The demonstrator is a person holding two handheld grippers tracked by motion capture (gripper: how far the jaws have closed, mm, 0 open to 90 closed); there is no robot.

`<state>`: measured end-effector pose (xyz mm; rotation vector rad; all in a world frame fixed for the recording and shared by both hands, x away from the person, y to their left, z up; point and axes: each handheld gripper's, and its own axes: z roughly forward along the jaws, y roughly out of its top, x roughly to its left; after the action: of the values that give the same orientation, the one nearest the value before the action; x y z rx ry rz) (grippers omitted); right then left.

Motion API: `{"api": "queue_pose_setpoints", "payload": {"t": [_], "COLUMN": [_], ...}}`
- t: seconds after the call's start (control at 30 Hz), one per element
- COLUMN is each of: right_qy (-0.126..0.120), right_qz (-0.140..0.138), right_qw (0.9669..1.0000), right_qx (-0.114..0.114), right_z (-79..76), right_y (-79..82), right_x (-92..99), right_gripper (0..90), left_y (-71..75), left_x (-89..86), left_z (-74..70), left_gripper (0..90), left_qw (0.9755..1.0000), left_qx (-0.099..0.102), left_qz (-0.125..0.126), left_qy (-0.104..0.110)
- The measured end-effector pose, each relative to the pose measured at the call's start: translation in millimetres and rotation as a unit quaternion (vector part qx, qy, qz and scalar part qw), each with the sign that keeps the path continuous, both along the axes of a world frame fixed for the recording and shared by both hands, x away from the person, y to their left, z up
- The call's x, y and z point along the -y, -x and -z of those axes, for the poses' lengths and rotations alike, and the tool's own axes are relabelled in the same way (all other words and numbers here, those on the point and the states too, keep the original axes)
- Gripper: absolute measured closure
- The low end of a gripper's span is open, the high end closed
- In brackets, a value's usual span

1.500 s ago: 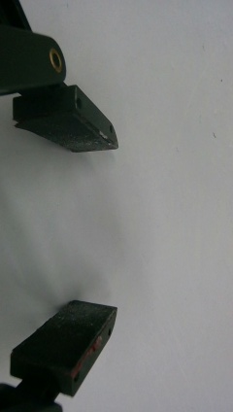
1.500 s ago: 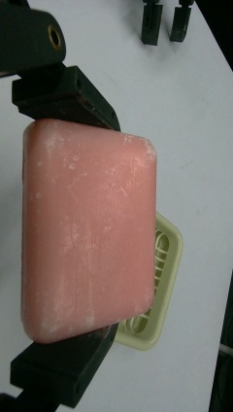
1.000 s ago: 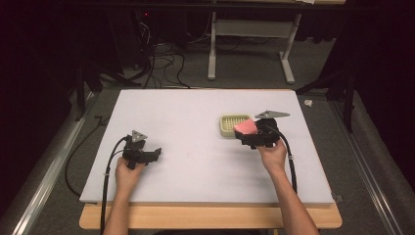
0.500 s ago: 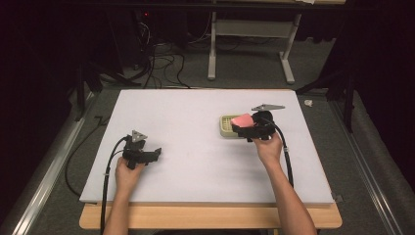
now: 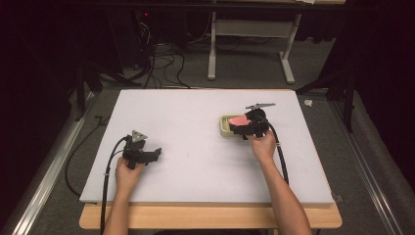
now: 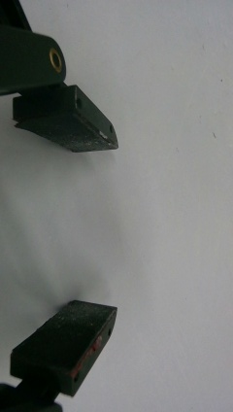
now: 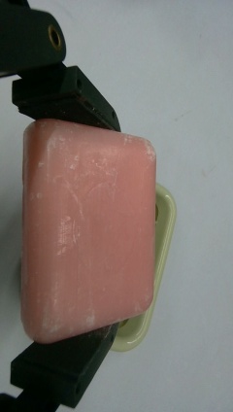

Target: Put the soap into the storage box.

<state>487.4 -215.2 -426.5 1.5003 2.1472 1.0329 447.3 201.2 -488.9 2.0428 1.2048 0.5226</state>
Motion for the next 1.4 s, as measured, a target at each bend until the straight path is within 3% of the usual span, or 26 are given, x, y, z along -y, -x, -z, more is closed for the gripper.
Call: {"api": "queue_pose_setpoints", "payload": {"t": [0.47, 0.7, 1.13, 1.4], "right_qy": [0.025, 0.032, 0.033, 0.023], "right_qz": [0.033, 0.049, 0.075, 0.068], "right_qw": [0.9988, 0.9978, 0.9963, 0.9974], "right_qx": [-0.028, -0.030, -0.026, -0.011], "right_z": [16.8, 19.5, 18.7, 12.7], "right_y": [-17.9, -21.7, -22.3, -18.7], "right_x": [-13.8, -16.4, -17.1, -15.0], "right_gripper": [13.8, 13.6, 13.3, 12.9], "left_y": [0.2, 0.3, 0.3, 0.3], "left_x": [0.1, 0.0, 0.0, 0.0], "left_z": [-0.1, -0.2, -0.2, -0.2], "left_gripper": [19.5, 19.5, 19.5, 19.5], "left_qw": [1.0000, 1.0000, 1.0000, 1.0000], "left_qx": [0.001, 0.001, 0.001, 0.000], "left_qz": [0.000, 0.001, 0.001, 0.001], "left_qy": [-0.002, -0.003, -0.003, -0.003]}}
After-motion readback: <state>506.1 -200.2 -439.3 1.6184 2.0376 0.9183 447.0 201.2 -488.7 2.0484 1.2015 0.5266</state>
